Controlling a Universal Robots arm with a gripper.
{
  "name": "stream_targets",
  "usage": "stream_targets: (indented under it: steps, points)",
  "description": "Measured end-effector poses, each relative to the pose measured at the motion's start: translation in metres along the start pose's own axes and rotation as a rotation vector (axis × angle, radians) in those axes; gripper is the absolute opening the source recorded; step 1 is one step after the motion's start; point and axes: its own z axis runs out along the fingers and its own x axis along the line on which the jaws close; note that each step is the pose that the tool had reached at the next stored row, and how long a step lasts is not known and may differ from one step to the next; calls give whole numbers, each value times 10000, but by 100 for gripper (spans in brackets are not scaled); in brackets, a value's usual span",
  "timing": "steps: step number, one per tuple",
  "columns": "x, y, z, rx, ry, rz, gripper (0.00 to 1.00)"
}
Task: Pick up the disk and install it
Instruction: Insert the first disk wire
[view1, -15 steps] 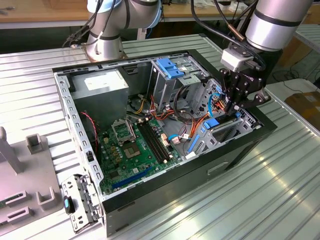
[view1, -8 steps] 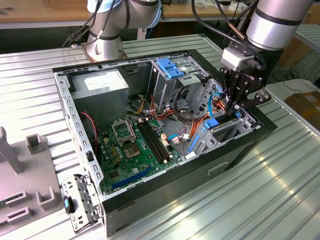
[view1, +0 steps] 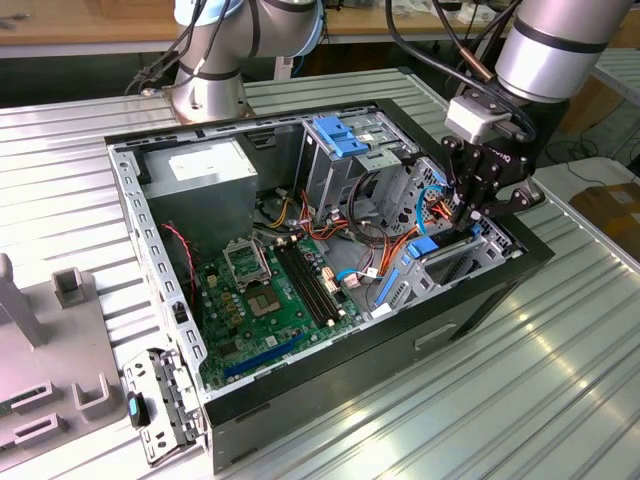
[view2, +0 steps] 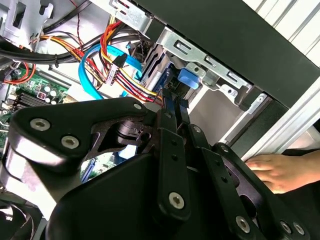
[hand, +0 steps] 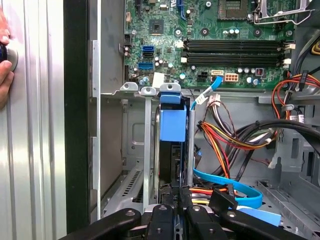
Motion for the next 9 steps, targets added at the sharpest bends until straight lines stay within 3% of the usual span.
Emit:
stream_targets:
  steps: [9]
  points:
    - [-16, -1, 2, 0, -3, -1, 16]
